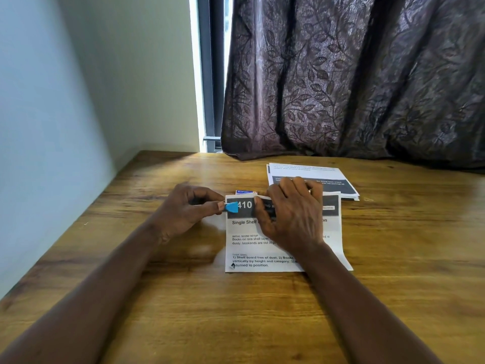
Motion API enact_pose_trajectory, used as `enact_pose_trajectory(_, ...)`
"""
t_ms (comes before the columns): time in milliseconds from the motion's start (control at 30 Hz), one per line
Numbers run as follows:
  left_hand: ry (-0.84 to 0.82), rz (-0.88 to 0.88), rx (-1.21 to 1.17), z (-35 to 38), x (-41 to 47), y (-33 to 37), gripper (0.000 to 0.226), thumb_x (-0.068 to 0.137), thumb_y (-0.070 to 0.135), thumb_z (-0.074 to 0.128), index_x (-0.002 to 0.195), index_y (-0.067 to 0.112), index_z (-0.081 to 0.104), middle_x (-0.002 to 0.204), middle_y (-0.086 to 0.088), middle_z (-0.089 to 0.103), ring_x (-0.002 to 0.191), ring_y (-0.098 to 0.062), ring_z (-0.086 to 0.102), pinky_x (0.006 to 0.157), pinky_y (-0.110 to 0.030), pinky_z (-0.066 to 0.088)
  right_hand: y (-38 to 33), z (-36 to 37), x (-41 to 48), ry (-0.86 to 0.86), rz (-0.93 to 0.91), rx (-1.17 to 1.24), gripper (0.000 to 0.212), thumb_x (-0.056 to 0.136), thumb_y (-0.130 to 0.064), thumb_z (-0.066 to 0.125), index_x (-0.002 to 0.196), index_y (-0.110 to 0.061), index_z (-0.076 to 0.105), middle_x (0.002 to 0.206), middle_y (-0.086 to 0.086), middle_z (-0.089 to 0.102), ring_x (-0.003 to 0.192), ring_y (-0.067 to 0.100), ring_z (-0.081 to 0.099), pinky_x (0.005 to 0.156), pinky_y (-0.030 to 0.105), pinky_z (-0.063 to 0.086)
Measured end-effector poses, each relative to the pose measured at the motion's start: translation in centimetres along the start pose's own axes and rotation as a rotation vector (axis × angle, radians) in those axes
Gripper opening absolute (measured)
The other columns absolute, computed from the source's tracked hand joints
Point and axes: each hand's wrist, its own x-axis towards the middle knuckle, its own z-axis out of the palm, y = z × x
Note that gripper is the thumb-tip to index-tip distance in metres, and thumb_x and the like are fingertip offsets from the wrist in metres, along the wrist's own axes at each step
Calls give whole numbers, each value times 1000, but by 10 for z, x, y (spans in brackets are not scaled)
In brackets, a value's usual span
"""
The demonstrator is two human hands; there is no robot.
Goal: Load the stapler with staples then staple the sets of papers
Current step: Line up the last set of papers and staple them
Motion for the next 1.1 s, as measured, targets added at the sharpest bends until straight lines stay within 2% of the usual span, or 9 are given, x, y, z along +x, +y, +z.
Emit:
enact_pose_trajectory(100,-19,0,-10,-3,1,-4,14,94,10,68,101,14,79,102,1,80,102,-14,72,87,-26,59,0,0,0,-11,-9,1,33,94,-48,56,86,-17,62,85,3,59,83,23,54,85,43,37)
enact_pose_trajectory(300,-11,5,-47,-1,0,-8,15,93,14,69,104,13,79,104,2,80,106,-17,71,90,-30,58,0,-3,0,-47,-6,13,39,97,-53,50,86,-17,62,85,2,58,85,24,53,88,44,37)
enact_pose_trajectory(433,-15,28,41,0,-1,-11,21,95,20,68,113,15,77,107,6,78,105,-16,69,85,-25,55,-3,-5,1,-126,-54,-21,49,97,-62,42,89,-18,62,86,2,58,87,24,51,93,46,34)
enact_pose_trajectory(667,33,39,175,3,0,-12,20,98,18,64,115,19,75,101,9,76,95,-13,69,79,-28,58,-2,-2,1,-106,-48,-5,44,96,-58,48,90,-18,63,85,2,61,87,25,53,94,47,35)
enact_pose_trajectory(800,78,82,245,5,2,-14,17,98,19,66,112,20,75,95,13,75,86,-19,68,73,-39,58,-2,-2,1,-112,-42,0,43,96,-57,48,90,-17,63,85,2,62,87,25,54,95,47,35)
enact_pose_trajectory(933,79,71,259,6,-1,-14,22,98,21,64,119,19,72,109,10,75,100,-8,69,83,-32,61,-2,-1,0,-137,-12,9,38,98,-53,48,91,-18,62,87,2,62,89,24,54,95,46,35)
enact_pose_trajectory(1033,122,126,213,2,-2,-11,22,98,25,66,119,20,73,107,9,75,99,-7,70,77,-23,57,-1,0,0,-145,14,39,32,97,-48,49,91,-19,61,87,0,61,87,22,53,94,45,35)
enact_pose_trajectory(1100,212,145,282,-1,-2,-11,23,97,27,68,119,21,74,105,9,75,93,-6,69,72,-19,52,-1,1,1,-149,23,47,31,97,-47,50,90,-19,60,86,0,60,86,22,52,93,45,35)
